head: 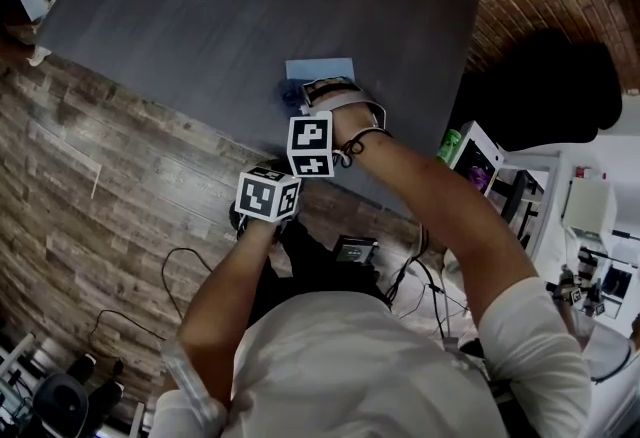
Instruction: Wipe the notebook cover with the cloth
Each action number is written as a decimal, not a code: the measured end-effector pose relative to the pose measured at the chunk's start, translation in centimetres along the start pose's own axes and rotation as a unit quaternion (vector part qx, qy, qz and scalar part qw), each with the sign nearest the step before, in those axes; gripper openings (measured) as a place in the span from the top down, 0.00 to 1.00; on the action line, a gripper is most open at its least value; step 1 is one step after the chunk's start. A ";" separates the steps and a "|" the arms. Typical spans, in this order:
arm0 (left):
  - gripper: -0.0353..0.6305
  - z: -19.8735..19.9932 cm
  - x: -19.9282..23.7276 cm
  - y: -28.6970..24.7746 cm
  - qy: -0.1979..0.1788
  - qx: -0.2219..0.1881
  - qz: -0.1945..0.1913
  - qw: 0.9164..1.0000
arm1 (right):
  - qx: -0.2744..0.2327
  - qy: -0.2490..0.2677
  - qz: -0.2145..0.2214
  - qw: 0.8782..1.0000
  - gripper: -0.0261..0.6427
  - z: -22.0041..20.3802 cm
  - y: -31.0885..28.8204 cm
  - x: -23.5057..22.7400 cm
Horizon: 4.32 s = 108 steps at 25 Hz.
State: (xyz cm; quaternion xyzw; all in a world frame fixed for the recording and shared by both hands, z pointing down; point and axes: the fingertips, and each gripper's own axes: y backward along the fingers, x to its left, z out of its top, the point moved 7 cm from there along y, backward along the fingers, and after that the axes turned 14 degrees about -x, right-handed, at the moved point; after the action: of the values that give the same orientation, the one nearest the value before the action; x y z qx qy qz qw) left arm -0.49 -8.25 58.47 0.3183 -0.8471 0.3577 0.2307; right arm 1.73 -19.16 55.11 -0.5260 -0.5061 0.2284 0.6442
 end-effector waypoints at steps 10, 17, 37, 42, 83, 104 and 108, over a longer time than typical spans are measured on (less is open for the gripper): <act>0.94 -0.1 0.1 0.5 -0.013 -0.012 0.014 1.000 | -0.009 -0.034 0.027 0.999 0.83 0.2 1.1 1.4; 0.94 -0.8 0.8 1.8 -0.007 -0.015 0.020 1.000 | -0.016 -0.051 0.051 0.997 0.83 0.6 1.8 2.2; 0.94 -1.9 0.0 5.9 0.005 -0.037 0.020 0.999 | -0.037 -0.054 0.078 0.995 0.83 2.0 4.3 6.9; 0.94 -2.0 0.0 6.5 0.006 -0.039 0.023 0.999 | -0.036 -0.045 0.087 0.995 0.83 2.4 4.7 8.1; 0.94 4.8 -0.8 4.4 -0.008 -0.063 -0.021 0.998 | 0.017 -0.023 0.005 1.000 0.83 -6.2 4.2 -1.0; 0.94 2.3 -0.8 2.1 0.010 -0.007 -0.032 0.999 | 0.045 0.015 -0.012 0.999 0.83 -7.2 -1.2 -3.5; 0.94 2.2 -0.9 2.0 0.010 -0.005 -0.030 0.999 | 0.040 0.015 -0.005 0.999 0.83 -6.7 -0.8 -2.9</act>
State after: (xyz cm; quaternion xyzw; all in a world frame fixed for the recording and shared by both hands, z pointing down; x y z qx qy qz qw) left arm -1.64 -8.48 55.62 0.3388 -0.8364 0.3495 0.2519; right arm 6.44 -24.81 55.14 -0.5009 -0.4891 0.2376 0.6734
